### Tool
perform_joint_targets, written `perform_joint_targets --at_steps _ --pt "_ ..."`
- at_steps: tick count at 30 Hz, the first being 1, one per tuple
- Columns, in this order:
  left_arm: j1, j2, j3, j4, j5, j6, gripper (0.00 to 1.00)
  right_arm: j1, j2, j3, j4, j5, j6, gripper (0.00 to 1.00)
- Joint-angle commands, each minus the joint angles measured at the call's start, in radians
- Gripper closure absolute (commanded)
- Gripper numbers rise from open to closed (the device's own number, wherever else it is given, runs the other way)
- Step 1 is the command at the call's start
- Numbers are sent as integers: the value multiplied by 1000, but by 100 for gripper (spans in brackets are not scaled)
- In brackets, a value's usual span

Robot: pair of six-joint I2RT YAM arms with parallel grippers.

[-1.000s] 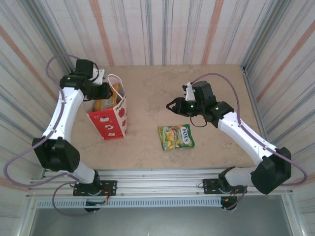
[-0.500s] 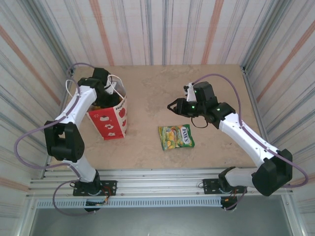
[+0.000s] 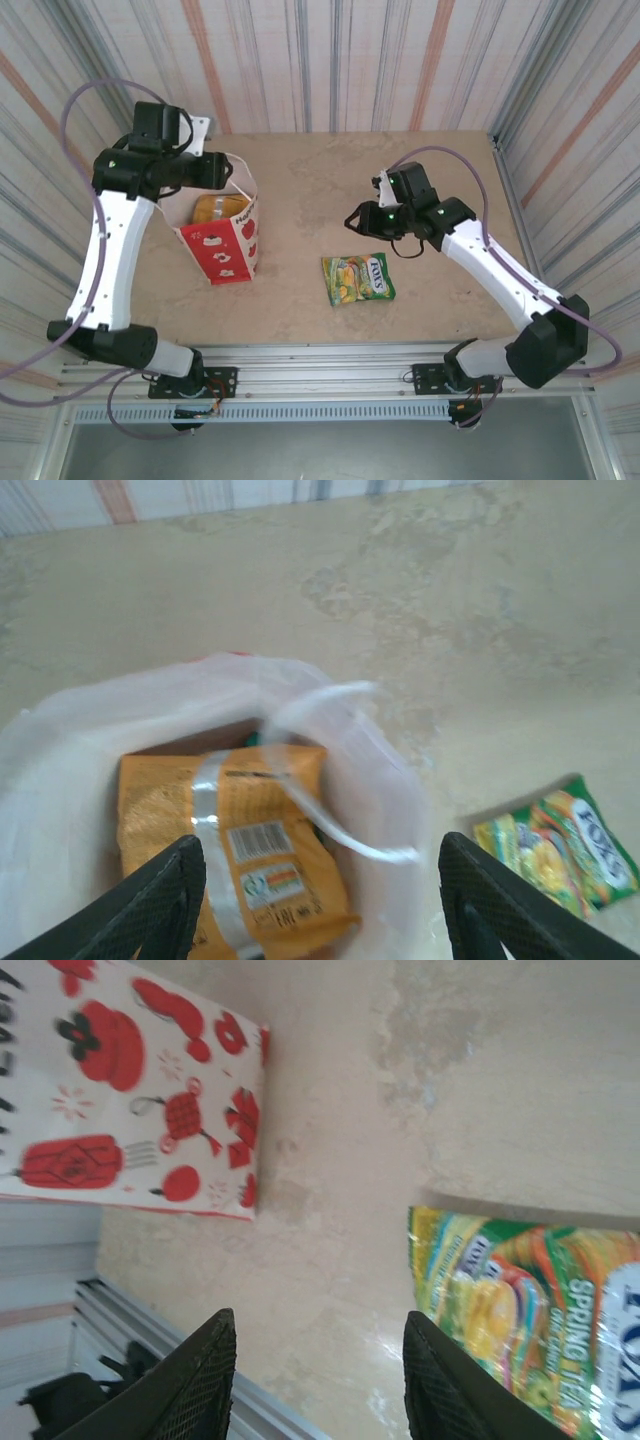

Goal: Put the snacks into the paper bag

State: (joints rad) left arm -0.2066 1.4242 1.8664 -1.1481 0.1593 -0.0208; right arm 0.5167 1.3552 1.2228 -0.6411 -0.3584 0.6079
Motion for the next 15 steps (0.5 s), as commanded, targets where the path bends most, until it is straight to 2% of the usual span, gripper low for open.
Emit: perform_joint_targets --at_steps 1,6,12,15 --pt "-44 -36 -33 -80 104 34 35 -15 62 51 -200 36 -103 52" --pt "-145 -121 -161 -82 207 45 37 -36 138 66 -357 84 -194 48" --pt "-327 -187 -298 -79 203 -30 37 -73 204 -5 -397 97 -240 44" --pt "-376 -207 -351 -65 187 -77 37 -72 233 -48 -362 86 -234 41"
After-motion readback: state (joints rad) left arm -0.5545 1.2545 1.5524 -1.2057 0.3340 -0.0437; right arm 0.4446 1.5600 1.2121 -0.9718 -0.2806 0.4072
